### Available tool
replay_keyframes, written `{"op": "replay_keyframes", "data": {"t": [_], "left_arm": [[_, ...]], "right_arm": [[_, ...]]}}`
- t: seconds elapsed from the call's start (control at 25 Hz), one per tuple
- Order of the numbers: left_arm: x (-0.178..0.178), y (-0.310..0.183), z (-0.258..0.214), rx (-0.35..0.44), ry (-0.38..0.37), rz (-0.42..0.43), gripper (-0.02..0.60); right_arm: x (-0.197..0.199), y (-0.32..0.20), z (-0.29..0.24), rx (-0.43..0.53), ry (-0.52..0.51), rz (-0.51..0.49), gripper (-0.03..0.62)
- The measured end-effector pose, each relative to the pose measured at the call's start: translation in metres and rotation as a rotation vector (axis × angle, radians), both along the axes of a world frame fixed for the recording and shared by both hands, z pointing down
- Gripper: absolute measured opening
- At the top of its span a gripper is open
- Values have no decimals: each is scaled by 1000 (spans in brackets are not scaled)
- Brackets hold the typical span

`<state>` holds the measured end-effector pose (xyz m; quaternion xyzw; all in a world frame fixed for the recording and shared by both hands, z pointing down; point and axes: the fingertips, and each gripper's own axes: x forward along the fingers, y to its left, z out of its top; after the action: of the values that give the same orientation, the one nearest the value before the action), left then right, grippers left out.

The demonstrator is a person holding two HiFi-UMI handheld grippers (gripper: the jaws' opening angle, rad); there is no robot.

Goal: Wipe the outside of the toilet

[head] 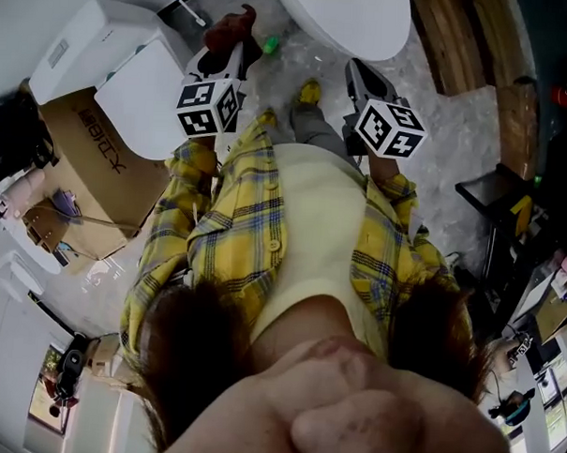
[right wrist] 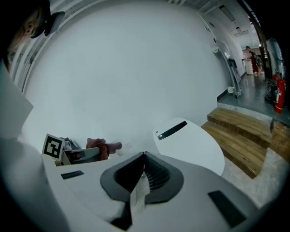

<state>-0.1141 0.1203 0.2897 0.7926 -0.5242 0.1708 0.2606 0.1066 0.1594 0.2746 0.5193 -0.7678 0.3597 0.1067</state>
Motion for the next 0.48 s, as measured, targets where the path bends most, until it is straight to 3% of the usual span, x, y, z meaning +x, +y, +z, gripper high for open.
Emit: {"op": "replay_keyframes", "data": {"t": [0.24, 0.48], "left_arm": [[19, -45, 6, 2, -15, -79, 97], [40, -61, 24, -18, -55, -110, 97]], "right_arm": [[22, -49, 5, -2, -17, -83, 26], [33, -77, 22, -27, -20, -151, 26]]}}
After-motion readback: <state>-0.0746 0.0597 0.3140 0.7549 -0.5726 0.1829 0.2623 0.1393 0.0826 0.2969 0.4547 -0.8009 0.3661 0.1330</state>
